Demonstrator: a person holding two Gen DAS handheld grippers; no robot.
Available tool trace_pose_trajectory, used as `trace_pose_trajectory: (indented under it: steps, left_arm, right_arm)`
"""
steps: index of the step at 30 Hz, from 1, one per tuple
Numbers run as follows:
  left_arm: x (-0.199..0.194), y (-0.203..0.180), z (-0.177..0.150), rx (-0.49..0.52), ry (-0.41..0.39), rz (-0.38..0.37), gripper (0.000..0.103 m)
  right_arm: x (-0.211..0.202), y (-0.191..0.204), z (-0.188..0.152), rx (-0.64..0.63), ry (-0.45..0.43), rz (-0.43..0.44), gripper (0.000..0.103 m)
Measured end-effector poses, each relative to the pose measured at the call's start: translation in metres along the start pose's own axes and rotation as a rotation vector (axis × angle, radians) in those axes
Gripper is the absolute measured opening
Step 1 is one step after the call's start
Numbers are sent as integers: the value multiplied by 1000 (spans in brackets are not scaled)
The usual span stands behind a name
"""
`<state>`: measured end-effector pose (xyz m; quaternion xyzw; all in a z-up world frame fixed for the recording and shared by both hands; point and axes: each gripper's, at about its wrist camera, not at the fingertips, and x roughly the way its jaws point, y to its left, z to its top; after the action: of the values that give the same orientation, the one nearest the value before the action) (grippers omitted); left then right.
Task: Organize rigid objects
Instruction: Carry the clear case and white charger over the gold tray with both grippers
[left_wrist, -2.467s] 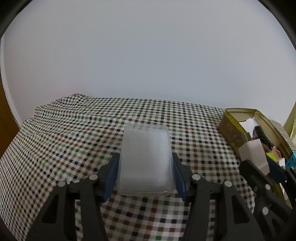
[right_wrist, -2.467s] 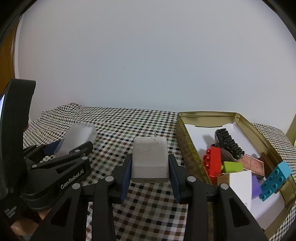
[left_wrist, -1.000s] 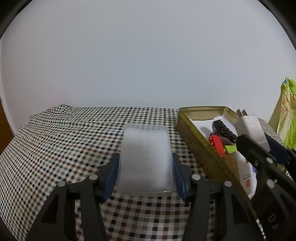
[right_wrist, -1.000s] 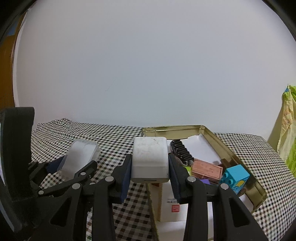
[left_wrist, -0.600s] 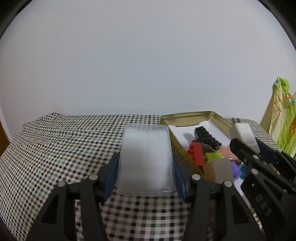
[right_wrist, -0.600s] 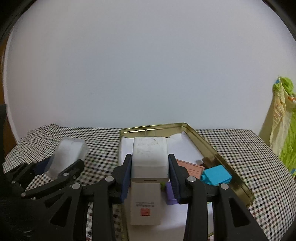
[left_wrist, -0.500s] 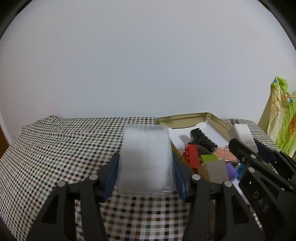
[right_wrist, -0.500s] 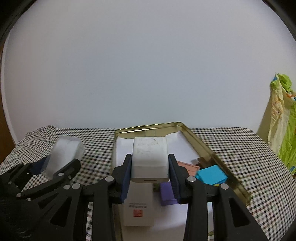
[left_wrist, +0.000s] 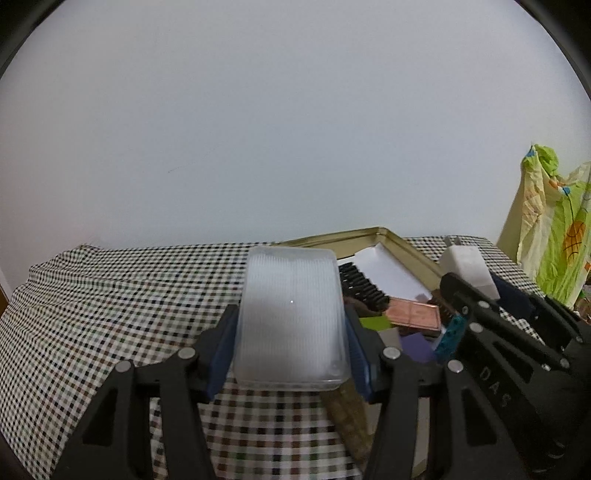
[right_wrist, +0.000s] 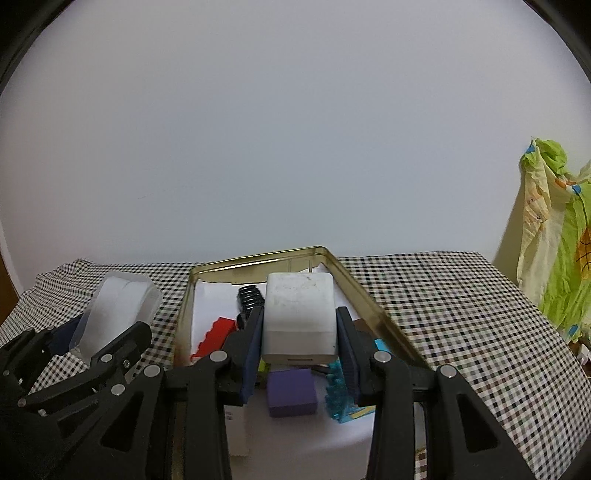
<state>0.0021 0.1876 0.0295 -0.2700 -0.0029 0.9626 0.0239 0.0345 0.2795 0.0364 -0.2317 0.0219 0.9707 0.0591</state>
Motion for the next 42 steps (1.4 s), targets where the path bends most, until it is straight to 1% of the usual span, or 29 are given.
trace_pose_trajectory:
  steps: [9, 11, 16, 19, 21, 22, 36, 42]
  left_arm:
    - [8, -17, 1, 29, 7, -32, 54]
    - [1, -33, 2, 30, 12, -42, 54]
    - [6, -46, 2, 33, 26, -63, 54]
    - [9, -52, 2, 34, 34, -72, 54]
    - [12, -55, 2, 33, 40, -77, 54]
    - [13, -58, 2, 32, 43, -79, 54]
    - [28, -60, 5, 0, 76, -103, 54]
    - [31, -59, 6, 5, 86, -103, 54]
  right_arm:
    - [2, -21, 4, 8, 10, -45, 41]
    - [3, -26, 4, 10, 16, -55, 41]
    - [14, -41, 4, 15, 30, -80, 41]
    - [11, -35, 5, 8, 37, -91, 41]
    - [16, -39, 4, 7, 41, -92, 41]
    - [22, -46, 3, 7, 42, -94, 41]
    - [39, -53, 9, -23, 54, -128, 41]
    - [43, -60, 11, -17, 63, -134, 41]
